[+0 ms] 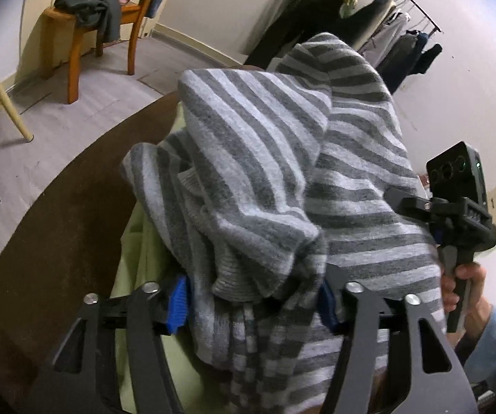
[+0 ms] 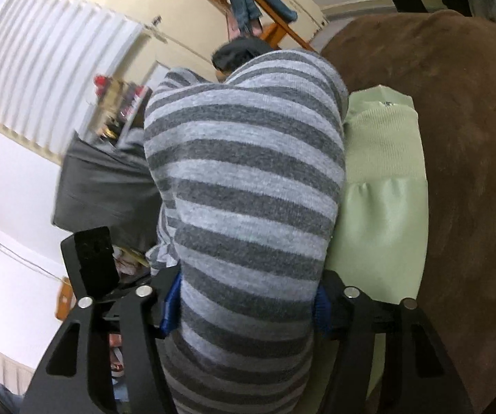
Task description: Fold large clothes
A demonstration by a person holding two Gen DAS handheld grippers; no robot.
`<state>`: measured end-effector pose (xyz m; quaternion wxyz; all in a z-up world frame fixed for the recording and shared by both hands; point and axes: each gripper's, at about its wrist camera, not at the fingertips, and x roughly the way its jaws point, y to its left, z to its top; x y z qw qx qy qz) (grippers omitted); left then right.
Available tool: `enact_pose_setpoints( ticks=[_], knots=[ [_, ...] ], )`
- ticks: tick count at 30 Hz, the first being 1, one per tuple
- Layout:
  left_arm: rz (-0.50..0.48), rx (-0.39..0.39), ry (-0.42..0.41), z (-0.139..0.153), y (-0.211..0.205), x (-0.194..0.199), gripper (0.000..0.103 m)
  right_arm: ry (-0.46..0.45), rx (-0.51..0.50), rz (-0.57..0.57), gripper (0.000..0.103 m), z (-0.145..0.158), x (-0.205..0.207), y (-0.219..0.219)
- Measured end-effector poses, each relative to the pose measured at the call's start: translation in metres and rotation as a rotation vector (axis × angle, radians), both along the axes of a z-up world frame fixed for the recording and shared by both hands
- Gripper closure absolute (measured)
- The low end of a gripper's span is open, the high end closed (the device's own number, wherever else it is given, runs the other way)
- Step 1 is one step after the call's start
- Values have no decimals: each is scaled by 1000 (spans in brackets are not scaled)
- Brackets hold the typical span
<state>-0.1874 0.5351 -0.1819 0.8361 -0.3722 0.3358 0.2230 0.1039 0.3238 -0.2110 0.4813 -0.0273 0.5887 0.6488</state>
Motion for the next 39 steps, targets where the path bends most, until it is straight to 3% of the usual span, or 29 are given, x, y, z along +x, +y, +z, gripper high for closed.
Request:
enact_pose_setpoints(
  ticks=[2,4,8,15,24,27,30,32,39],
  knots=[
    [9,4,-16,-6,2,-1,31,-49,-12,6,32,0,-1,1],
    [8,4,-26,-3,1,-5,29,-134,-16,-4,17,4,-3,-1],
    [7,6,-24,3,1,-6,26,-150,-6,-33,17,10,-3,-8],
    [26,34,22,20,1,-19,20,-271,-14,-58,17,36,-3,-4],
    [52,91,106,73,-7,-41,10,-374,34,-91,10,95,-12,-38],
    [43,135,122,100,-24,-43,7,-423,55,-86,7,115,-25,-55],
    [78,131,118,124,-47,-46,7,-420,60,-92,6,129,-42,-75],
    [96,143,139,135,-65,-47,7,-466,62,-61,6,139,-62,-90],
    [111,252,248,145,-145,-45,6,-586,76,-12,6,164,-117,-149]
  ],
)
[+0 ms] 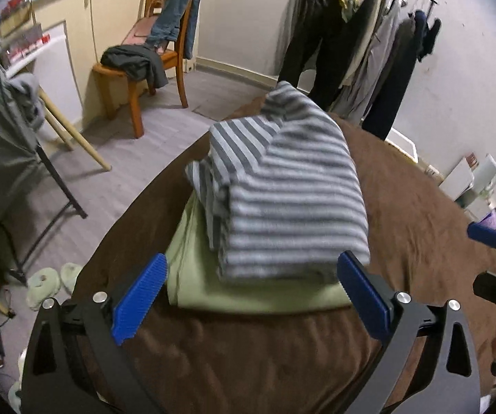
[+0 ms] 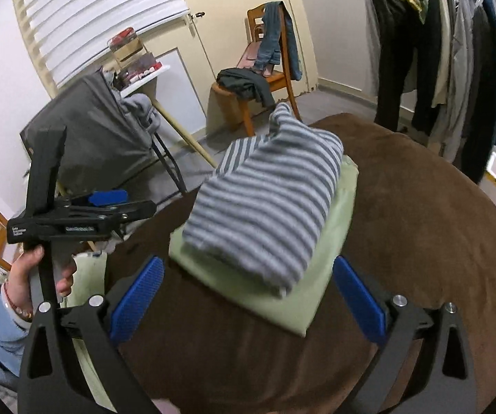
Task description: Fold large clothes
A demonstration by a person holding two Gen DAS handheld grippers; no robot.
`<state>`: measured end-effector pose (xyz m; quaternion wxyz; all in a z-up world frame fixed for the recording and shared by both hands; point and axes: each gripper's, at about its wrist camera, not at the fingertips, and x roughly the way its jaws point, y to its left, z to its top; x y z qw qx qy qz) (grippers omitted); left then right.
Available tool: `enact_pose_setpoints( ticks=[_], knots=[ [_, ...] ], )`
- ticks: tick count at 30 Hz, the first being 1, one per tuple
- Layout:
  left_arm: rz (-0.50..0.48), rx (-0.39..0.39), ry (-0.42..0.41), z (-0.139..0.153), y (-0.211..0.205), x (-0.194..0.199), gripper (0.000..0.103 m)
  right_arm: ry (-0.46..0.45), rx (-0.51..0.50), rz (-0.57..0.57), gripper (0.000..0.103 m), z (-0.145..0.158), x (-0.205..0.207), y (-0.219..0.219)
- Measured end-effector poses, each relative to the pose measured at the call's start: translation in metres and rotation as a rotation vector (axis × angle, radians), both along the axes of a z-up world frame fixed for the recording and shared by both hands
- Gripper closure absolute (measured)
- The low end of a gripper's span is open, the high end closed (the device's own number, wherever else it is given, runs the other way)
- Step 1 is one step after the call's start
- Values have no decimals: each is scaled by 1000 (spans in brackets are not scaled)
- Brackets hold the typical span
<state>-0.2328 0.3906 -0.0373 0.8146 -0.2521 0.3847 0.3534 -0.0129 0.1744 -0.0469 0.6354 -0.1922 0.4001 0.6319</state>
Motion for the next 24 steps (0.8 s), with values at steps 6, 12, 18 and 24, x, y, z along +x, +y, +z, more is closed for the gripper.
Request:
enact_pose_setpoints(
  ticks=[6,12,18,24],
  knots=[
    [-23,31,-9,2,-58,-12,6,-105,-1,-53,6,-4,-29,-49],
    [-60,67,15,9,-97,-27,6,-100,2,-111,6,-19,-44,-86],
    [-100,151,71,2,-132,-39,6,-99,20,-123,6,-38,-65,-124],
    [-119,155,56,-14,-150,-43,6,-89,23,-163,6,-53,-74,-142]
  ],
)
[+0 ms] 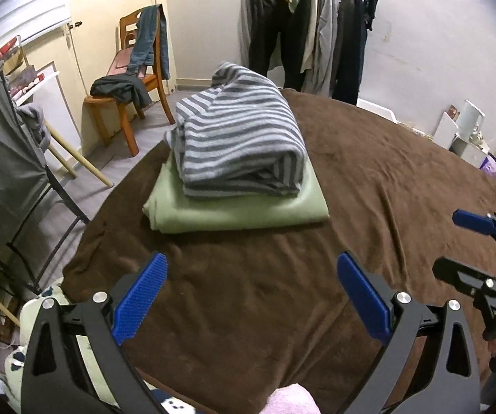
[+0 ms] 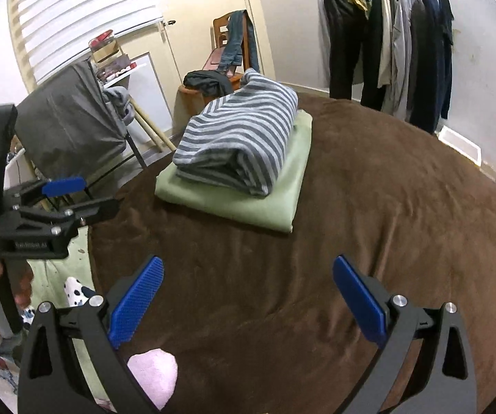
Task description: Fold large clothes
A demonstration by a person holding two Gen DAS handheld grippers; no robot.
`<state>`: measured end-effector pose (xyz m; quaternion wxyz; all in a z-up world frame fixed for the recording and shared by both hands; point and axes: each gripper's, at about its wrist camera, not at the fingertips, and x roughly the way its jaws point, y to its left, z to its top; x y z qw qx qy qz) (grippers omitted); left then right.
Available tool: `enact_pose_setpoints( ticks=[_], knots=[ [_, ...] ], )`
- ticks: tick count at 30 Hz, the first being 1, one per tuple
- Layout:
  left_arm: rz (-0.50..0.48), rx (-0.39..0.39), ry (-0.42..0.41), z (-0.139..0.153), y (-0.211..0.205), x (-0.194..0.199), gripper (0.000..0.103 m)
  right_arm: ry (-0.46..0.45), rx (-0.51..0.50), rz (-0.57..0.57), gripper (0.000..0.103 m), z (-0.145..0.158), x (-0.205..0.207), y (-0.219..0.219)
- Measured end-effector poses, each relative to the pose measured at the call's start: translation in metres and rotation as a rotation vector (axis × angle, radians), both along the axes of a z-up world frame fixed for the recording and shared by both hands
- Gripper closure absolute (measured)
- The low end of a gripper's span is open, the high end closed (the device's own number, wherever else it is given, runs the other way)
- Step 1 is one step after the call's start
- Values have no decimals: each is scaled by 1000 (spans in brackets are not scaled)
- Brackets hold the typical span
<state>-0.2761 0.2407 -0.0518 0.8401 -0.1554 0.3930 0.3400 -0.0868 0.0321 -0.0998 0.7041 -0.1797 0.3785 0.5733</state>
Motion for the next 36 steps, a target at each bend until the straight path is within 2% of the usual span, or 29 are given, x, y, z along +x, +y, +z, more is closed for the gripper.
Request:
enact_pose_setpoints(
  ticks=[6,15,23,34,36],
  knots=[
    [-32,2,-5,-7,-8,6,6,-23,5,-2,6,2,-3,-1],
    [-2,-13,-39,-13,-5,1,7,-31,11,-26,6,9,3,-3],
    [-22,-16,-38,-13,-4,4,7,-47,-10,10,6,7,-4,3],
    [-23,-27,-40,-14,-1,6,7,-66,-2,-9,6,11,-3,4],
    [-20,-25,-47,-14,-2,6,7,-93,-10,-10,6,12,-4,5]
  ],
)
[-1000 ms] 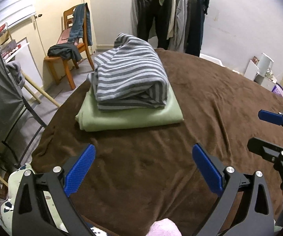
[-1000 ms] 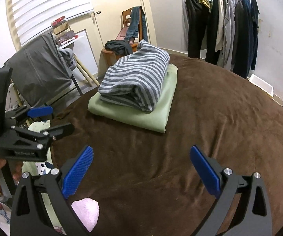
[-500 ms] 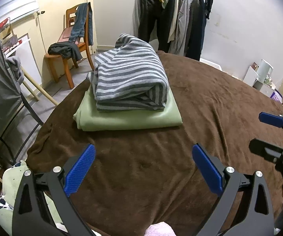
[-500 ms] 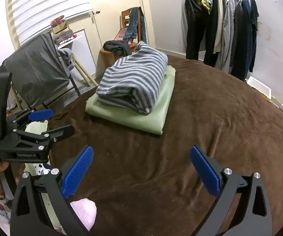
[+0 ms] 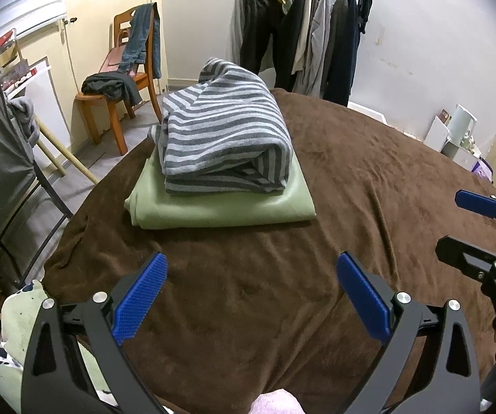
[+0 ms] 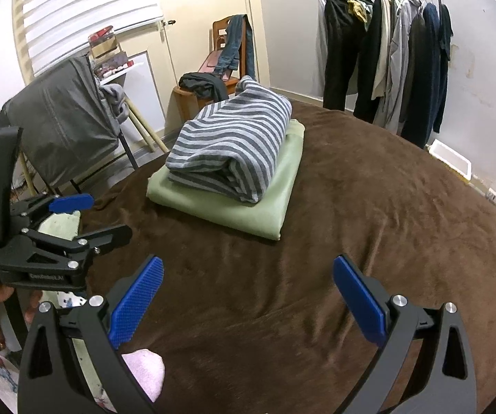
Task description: Fold large clothes
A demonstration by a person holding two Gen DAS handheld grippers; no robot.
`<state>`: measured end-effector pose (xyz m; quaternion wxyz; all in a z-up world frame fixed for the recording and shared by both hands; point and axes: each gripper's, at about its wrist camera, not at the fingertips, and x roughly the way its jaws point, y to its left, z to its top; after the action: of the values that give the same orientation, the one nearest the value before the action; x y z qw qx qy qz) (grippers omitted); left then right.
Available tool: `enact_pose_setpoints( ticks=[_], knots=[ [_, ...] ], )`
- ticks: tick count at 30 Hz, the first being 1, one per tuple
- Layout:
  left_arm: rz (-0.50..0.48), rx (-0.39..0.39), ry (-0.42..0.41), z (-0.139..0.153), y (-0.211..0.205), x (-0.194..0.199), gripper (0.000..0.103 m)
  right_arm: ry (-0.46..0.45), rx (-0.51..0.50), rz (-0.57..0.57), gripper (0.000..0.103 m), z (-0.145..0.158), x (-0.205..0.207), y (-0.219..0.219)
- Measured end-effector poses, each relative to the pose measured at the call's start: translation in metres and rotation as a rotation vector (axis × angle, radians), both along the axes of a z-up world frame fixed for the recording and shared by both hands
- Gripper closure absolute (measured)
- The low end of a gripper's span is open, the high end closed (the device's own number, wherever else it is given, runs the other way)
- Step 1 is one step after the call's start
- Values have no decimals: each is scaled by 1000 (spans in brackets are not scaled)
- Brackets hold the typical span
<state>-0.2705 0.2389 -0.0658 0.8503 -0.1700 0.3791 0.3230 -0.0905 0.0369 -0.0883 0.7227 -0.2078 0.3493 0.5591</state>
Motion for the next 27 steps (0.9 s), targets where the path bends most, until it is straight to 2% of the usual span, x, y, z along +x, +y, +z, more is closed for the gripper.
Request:
enact_pose_setpoints(
  ticks=[11,20,27],
  knots=[
    [4,3,0,1,-3,0,7,-19,7,-3,6,4,2,0],
    [2,33,43,2,-9,3,7,-15,-16,34,6,1,-4,5],
    [2,37,30,5,-12,0,7,-16,-21,49,6,-1,-7,5]
  ],
)
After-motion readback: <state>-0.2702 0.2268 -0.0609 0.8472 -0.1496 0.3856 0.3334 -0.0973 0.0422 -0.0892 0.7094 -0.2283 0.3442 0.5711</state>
